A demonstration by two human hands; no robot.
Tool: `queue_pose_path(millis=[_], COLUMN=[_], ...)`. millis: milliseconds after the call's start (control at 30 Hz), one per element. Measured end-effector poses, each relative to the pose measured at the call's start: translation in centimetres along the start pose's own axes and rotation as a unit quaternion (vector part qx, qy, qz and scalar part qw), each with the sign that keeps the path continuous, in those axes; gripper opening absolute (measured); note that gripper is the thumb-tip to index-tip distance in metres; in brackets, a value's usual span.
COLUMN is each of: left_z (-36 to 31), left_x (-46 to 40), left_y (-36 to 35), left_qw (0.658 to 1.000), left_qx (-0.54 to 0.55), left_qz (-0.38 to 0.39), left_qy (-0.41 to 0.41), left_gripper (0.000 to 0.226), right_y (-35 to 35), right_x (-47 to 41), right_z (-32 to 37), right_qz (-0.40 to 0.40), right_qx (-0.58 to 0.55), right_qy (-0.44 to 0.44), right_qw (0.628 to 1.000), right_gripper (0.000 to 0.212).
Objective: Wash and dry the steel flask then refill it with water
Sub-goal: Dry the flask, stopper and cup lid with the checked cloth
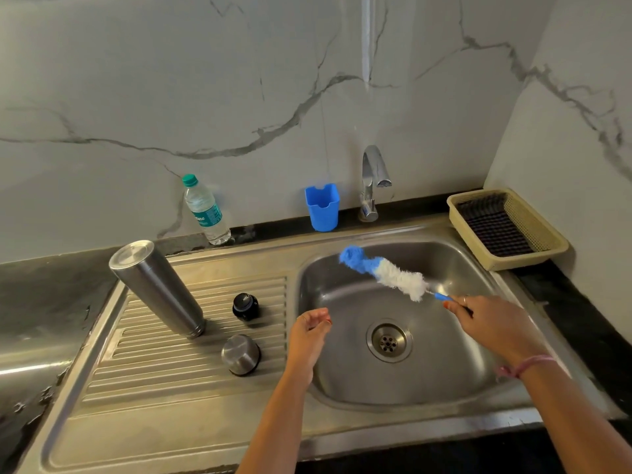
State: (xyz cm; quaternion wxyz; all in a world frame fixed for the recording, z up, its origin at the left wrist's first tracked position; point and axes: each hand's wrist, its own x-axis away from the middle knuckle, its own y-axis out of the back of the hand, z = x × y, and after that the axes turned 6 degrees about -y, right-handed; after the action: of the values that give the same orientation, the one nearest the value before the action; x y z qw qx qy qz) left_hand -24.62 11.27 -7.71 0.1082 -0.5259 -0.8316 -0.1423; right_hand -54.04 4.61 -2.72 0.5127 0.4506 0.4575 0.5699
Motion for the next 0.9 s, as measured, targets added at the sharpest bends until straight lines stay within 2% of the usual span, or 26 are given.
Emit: queue_pose_path(millis=[100,167,233,333,400,467,567,633,700,767,833,900], left_z=[0.0,-0.2,-0.7,-2.2,-3.4,-4.3,-5.3,-5.9,-6.3,-6.3,-6.5,-6.8], left_x=[0.0,0.1,-0.2,-1.2,-1.9,-2.5,-3.4,-3.8,-4.3,-4.7,-5.1,-5.2], left_y=[-0.4,-0.8,-1.2,-2.2,-3.0,-3.6,-3.9,-3.9,-3.8,-3.5,-3.1,-2.8], left_qw=[0.999,0.995,0.979,0.921,0.873,0.839,0.816,0.804,0.803,0.83,0.871,0.903], left_qx=[-0.028,-0.07,-0.142,-0.313,-0.404,-0.45,-0.476,-0.49,-0.496,-0.46,-0.398,-0.334], left_qz=[-0.002,0.006,0.035,0.079,0.101,0.115,0.103,0.094,0.09,0.082,0.073,0.068], left_qy=[-0.023,-0.074,-0.143,-0.219,-0.254,-0.281,-0.312,-0.323,-0.318,-0.303,-0.278,-0.26], left_gripper=[0.019,0.023,0.038,0.072,0.082,0.077,0.062,0.054,0.053,0.051,0.043,0.039], right_y=[0.8,1.6,2.4,4.4,5.9,7.3,9.1,10.0,10.3,10.5,10.5,10.4], right_x=[-0.3,-0.4,-0.8,-1.5,-1.8,-2.3,-3.2,-3.7,-4.1,-4.4,-4.6,-4.8], right_z=[0.6,1.1,1.7,3.1,4.1,4.9,6.2,6.3,5.7,5.6,6.1,7.1], right_qz=[0.021,0.045,0.043,0.044,0.025,-0.001,-0.035,-0.138,-0.302,-0.435,-0.475,-0.409], right_qx=[0.028,0.018,0.042,0.097,0.13,0.164,0.222,0.246,0.185,0.066,-0.054,-0.228], right_qy=[0.022,0.036,0.079,0.14,0.166,0.199,0.247,0.294,0.311,0.306,0.265,0.218], right_qw=[0.999,0.998,0.995,0.984,0.977,0.966,0.943,0.913,0.882,0.844,0.837,0.856], right_gripper=[0.038,0.036,0.037,0.039,0.04,0.042,0.044,0.04,0.038,0.038,0.035,0.031])
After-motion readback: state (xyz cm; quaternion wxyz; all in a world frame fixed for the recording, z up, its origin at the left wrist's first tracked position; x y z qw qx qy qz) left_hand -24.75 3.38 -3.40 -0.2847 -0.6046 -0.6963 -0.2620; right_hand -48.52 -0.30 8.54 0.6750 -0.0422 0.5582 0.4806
